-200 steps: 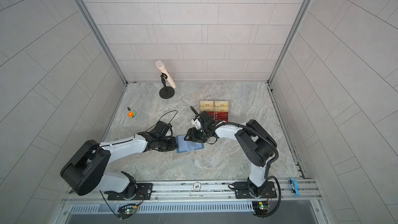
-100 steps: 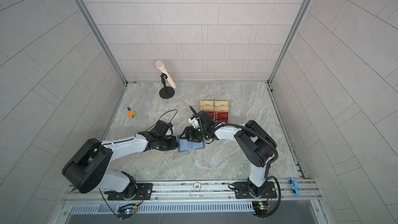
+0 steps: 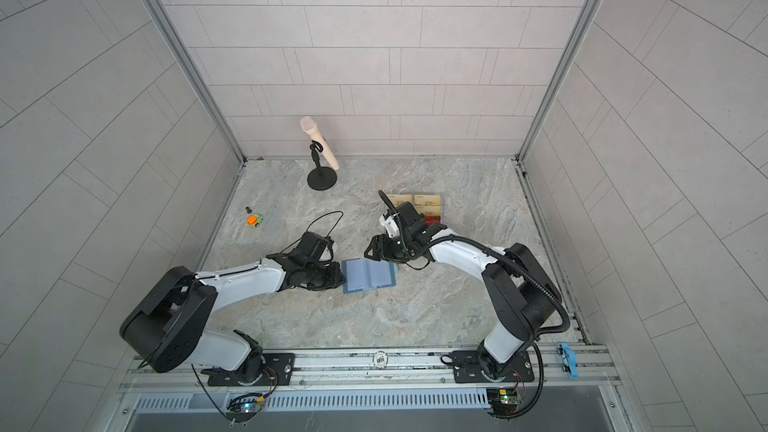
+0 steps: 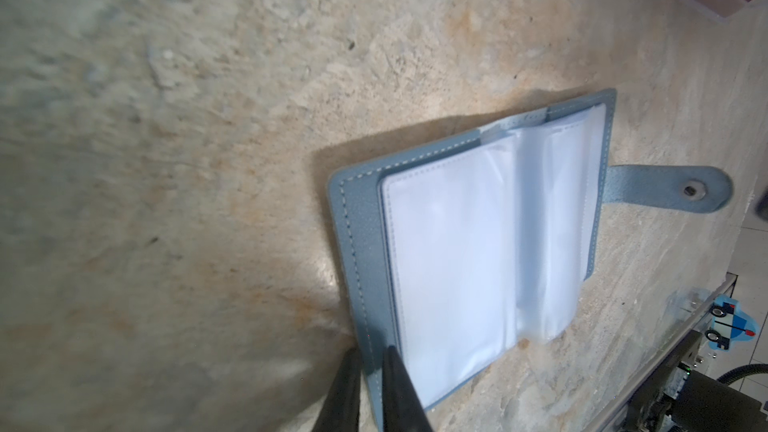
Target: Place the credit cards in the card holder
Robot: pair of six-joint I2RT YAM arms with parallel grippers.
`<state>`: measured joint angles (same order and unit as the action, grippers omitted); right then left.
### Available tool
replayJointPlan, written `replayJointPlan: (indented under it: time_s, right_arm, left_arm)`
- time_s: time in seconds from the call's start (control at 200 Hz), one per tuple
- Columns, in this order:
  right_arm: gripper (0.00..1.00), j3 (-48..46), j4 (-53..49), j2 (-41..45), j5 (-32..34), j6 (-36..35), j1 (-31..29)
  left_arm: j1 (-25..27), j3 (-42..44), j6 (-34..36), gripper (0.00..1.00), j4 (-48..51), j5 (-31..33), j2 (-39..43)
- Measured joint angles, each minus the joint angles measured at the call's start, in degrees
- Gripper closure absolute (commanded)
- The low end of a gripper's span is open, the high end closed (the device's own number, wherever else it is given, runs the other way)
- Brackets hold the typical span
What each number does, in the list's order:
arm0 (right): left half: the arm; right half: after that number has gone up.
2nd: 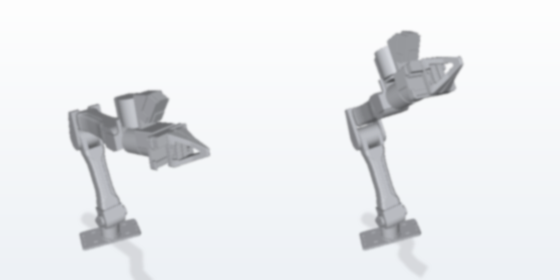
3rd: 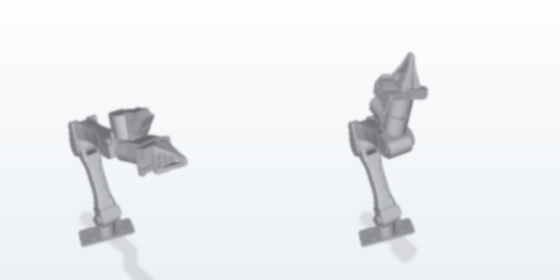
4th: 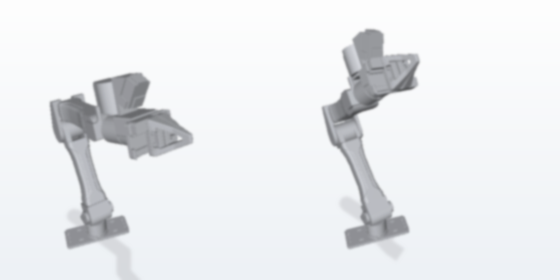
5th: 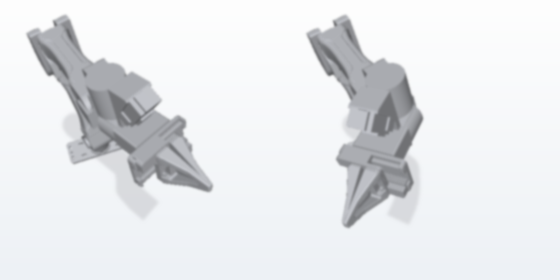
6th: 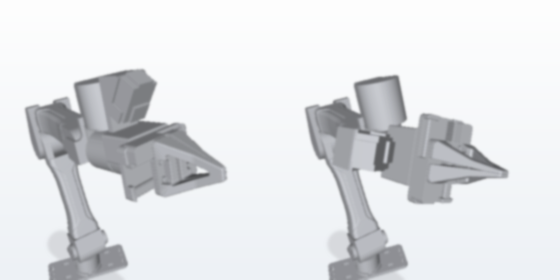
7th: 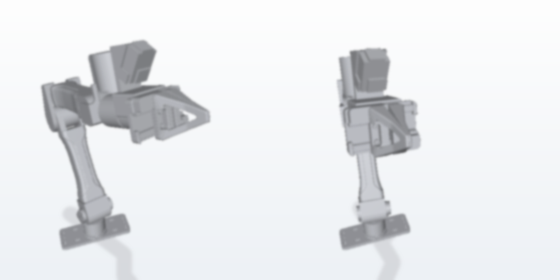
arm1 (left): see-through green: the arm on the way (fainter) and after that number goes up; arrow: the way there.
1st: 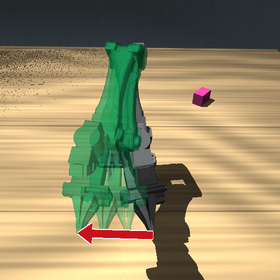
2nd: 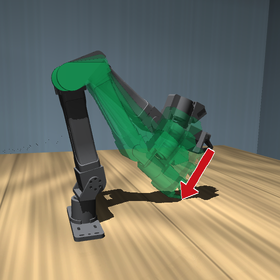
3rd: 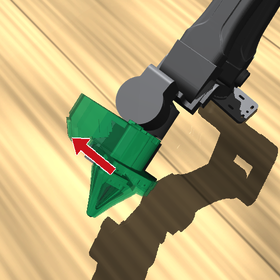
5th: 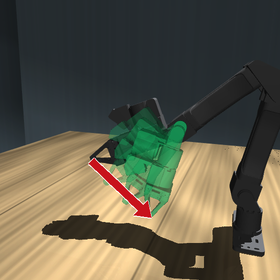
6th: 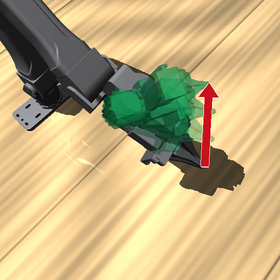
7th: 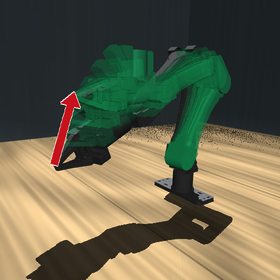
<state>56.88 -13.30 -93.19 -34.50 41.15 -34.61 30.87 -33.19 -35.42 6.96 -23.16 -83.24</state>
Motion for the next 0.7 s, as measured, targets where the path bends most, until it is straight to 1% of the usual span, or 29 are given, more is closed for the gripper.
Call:
replayJointPlan:
  time_s: [0.195, 0.32, 0.696]
  right_arm:
    - [0.32, 2.10, -6.91, -3.43, 5.09, -3.61, -2.75]
    - [0.32, 2.80, -8.70, -4.85, 7.80, -4.76, -4.28]
    - [0.31, 3.23, -9.42, -7.39, 9.92, -5.64, -5.18]
  left_arm:
    - [0.00, 0.00, 0.13, 0.83, 0.00, 0.00, 0.00]
    - [0.00, 0.00, 0.13, 0.83, 0.00, 0.00, 0.00]
    - [0.00, 0.00, 0.11, 0.83, 0.00, -0.04, 0.00]
